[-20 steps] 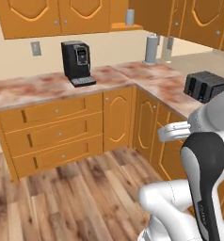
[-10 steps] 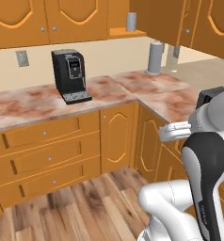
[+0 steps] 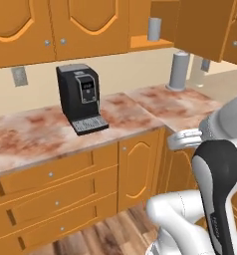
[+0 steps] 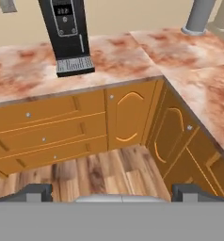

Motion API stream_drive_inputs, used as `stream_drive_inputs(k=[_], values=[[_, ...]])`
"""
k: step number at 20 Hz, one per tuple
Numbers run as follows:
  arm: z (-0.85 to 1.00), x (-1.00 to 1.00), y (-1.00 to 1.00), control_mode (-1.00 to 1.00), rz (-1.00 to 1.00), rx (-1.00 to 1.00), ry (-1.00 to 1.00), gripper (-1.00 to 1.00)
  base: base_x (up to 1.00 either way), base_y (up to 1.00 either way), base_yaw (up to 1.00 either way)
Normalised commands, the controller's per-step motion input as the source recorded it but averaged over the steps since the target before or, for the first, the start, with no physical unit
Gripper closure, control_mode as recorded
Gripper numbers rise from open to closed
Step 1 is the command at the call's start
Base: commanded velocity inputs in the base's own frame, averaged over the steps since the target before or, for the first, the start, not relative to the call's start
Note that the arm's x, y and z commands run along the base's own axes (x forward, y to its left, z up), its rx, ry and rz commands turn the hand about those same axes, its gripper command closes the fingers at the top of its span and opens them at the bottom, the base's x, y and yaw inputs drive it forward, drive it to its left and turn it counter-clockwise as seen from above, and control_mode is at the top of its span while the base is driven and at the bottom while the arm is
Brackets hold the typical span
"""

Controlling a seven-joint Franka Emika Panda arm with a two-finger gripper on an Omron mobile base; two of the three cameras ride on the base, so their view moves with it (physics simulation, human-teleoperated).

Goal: There is a bowl on the dining counter. Grab a lemon wedge from the fridge and place it in the bowl. Then get the liquor bottle and glass cup from the cabinet and place them next to the bowl.

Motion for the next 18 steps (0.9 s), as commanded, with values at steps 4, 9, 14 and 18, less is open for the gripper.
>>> stream_drive_inputs(k=[4,9,14,18], values=[[0.0,0.0,0.0,1.0,0.0,0.0,0.0,-1.0,1.0,-0.19,-0.06],[0.0,0.0,0.0,1.0,0.0,0.0,0.0,-1.0,1.0,-0.41,0.0],[0.0,0.0,0.0,1.0,0.0,0.0,0.0,-1.0,1.0,-0.57,0.0],[0.0,0.0,0.0,1.0,0.0,0.0,0.0,-1.0,1.0,-0.58,0.0]])
